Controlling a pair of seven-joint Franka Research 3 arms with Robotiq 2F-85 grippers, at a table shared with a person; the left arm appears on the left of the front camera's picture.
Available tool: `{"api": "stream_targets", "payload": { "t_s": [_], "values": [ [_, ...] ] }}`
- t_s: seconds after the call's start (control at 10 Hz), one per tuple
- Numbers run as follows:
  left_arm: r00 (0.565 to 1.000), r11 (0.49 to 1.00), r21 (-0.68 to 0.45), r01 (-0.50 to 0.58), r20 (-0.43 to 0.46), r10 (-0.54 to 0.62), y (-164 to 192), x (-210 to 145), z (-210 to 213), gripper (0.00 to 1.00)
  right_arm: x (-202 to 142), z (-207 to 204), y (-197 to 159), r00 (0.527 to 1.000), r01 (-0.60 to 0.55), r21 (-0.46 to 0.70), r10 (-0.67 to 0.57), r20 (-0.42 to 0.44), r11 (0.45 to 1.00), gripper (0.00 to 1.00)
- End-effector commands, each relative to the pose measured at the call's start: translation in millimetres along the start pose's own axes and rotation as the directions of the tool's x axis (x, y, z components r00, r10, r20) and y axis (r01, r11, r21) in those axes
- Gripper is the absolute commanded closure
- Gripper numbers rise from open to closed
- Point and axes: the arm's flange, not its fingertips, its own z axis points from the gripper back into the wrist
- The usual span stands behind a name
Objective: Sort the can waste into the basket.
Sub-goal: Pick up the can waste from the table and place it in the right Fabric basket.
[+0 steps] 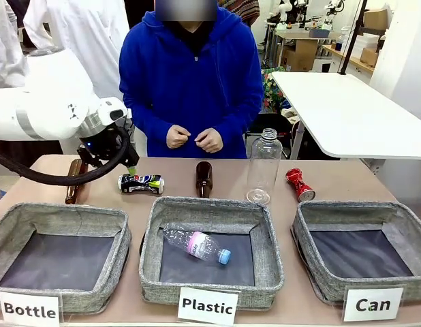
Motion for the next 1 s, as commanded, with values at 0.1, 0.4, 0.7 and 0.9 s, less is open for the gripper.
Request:
{"api": "stream_targets", "payload": {
  "t_s": [0.1, 0.4, 0.7, 0.9],
  "values": [
    [1.000, 1.000, 0.000, 0.000, 0.000, 0.000, 0.0, 0.0, 0.0, 0.00, 0.8, -1.3, -1.8, 0.999, -0.028, 0.016, 0.027, 0.022, 0.999, 0.00],
    [0.955, 0.955, -0.068, 0.288, 0.091, -0.282, -5.7, 24.8, -1.4, 0.00, 0.8, -1.3, -1.8, 0.999, -0.028, 0.016, 0.027, 0.022, 0.999, 0.00],
    [0.740, 0.727, -0.136, 0.673, 0.157, -0.655, 2.7, 40.1, 3.9, 0.00, 0.8, -1.3, -1.8, 0.999, -0.028, 0.016, 0.027, 0.022, 0.999, 0.00],
    [0.474, 0.446, -0.175, 0.878, 0.191, -0.859, 14.6, 37.1, 8.1, 0.00, 0.8, -1.3, -1.8, 0.999, -0.028, 0.016, 0.027, 0.022, 0.999, 0.00]
  ]
}}
